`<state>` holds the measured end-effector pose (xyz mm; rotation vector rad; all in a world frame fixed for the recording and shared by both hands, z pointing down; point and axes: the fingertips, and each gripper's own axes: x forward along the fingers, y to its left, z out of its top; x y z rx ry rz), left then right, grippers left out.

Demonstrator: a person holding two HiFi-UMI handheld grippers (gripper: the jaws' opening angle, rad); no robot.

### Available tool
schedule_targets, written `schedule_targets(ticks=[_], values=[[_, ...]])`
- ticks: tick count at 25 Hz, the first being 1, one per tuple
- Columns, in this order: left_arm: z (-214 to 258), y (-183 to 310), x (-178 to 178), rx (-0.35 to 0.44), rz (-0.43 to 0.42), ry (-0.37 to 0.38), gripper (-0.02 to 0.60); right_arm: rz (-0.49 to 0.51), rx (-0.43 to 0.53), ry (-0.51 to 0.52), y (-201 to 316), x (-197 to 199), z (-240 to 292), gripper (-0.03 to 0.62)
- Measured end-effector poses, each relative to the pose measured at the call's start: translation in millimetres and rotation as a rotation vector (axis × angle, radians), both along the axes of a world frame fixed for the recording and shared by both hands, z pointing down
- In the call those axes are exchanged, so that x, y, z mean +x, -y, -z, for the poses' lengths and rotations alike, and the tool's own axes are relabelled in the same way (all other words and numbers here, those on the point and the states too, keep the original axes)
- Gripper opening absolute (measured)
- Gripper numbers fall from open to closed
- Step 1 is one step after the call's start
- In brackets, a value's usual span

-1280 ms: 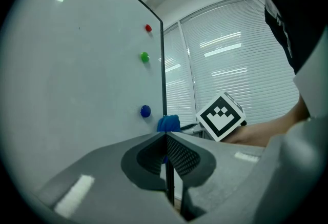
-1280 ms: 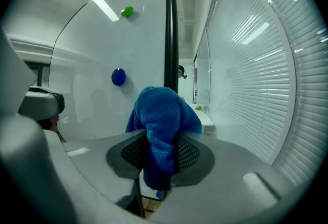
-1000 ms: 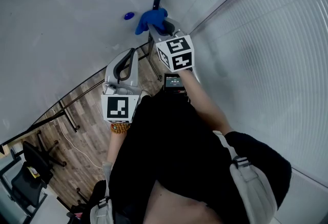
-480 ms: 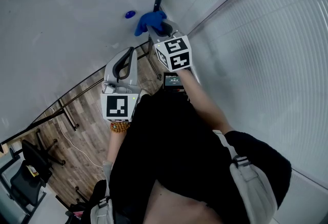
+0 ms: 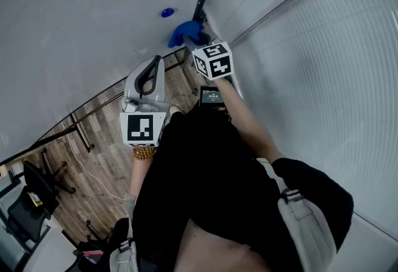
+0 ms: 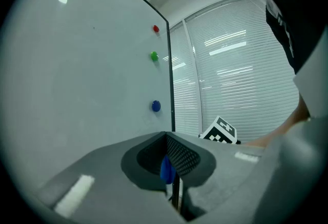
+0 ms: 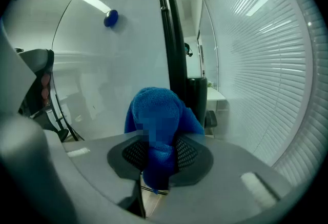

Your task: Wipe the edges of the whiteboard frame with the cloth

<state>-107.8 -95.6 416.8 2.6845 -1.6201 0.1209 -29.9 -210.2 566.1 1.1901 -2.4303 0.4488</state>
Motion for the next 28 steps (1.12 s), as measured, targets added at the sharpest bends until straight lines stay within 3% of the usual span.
schedule_targets(ticks=[11,22,28], values=[[-5.5,-7.3,-11.5,-0.001,0.041,0.000,0.001,0.080,-0.117,-0.091,-1.1,-2.8,-78.3,0.099],[-16.3,-20.5,-27.8,-0.025,0.133,0.012,0.001,0.135,-0.277,-0.154,-2.7,-2.0,-169.9,0.098],[-16.4,-29.6,-34.2,-0.048,0.167,0.013,0.001,0.162,-0.292,-0.180,-2.5,-4.6,-184.0,0.099]])
